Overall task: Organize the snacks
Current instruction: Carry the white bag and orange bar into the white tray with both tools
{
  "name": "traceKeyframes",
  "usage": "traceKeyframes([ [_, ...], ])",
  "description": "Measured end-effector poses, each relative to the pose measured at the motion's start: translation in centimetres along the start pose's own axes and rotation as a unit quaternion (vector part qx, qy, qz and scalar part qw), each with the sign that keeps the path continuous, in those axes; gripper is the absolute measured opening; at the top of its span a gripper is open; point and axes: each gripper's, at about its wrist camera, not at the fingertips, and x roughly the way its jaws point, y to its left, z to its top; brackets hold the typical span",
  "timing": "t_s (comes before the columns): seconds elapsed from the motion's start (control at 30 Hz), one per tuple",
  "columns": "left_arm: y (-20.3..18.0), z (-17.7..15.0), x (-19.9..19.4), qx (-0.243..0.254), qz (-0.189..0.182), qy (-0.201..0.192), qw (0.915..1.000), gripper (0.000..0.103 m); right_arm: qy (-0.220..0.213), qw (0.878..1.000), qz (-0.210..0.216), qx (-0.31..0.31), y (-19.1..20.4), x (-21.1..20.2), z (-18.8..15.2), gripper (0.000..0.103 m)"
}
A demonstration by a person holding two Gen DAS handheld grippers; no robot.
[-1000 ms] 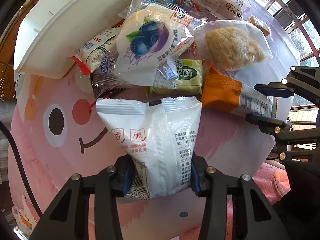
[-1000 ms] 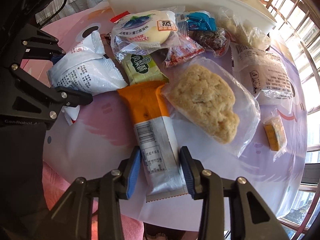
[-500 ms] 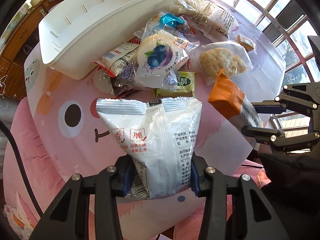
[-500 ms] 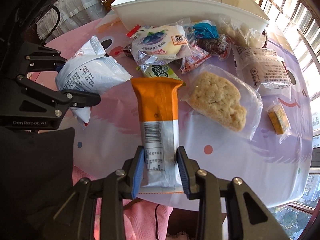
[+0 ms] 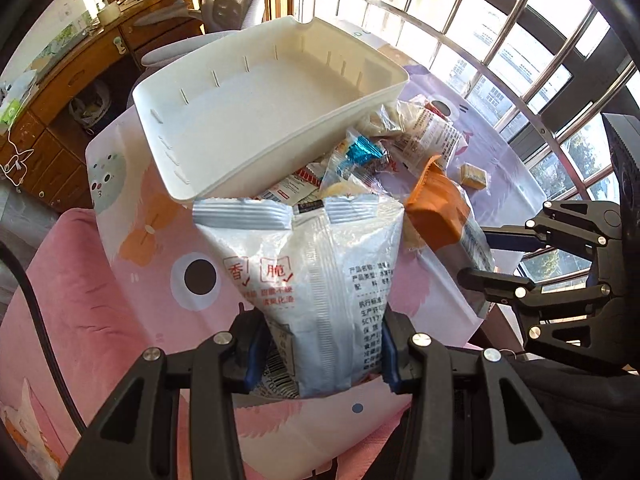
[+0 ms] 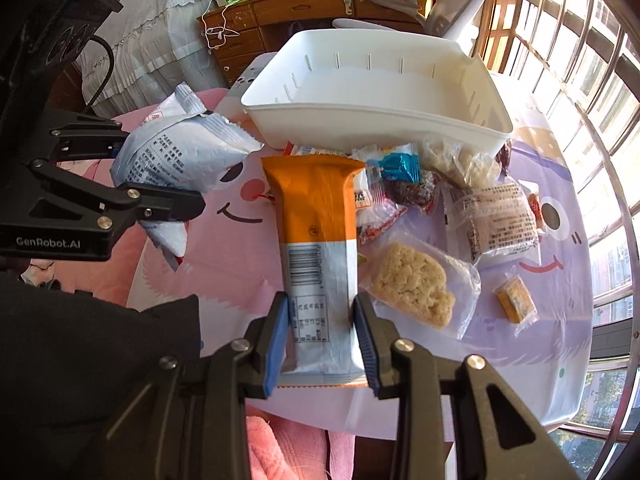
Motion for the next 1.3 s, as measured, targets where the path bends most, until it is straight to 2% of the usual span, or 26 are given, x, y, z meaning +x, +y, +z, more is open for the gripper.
traceKeyframes([
  [0.27, 2.3, 3.3, -3.0, -0.064, 0.015, -0.037, 0.9972, 0.044, -0.05, 0.999, 0.011, -0.012, -1.1, -1.5, 6.0, 0.034],
  [0.37, 3.1, 4.8, -3.1, -0.085, 0.038, -0.042, 0.9948, 0.044, -0.064, 0.998, 0.011, -0.014, -2.2, -1.9, 8.2, 0.034],
  [0.63, 4.7, 9.1, -2.5, -0.13, 0.057, -0.07, 0.9874, 0.044, -0.095, 0.995, 0.003, -0.01, -5.8, -2.1, 13.2, 0.034],
  [1.0, 7.7, 14.3, 1.8, -0.206, 0.055, -0.089, 0.973, 0.044, -0.096, 0.995, 0.0, 0.022, -12.0, 2.5, 18.2, 0.034],
  [1.3, 9.7, 16.0, 5.6, -0.251, 0.043, -0.092, 0.9627, 0.044, -0.068, 0.996, 0.004, 0.053, -15.1, 6.6, 19.2, 0.036],
])
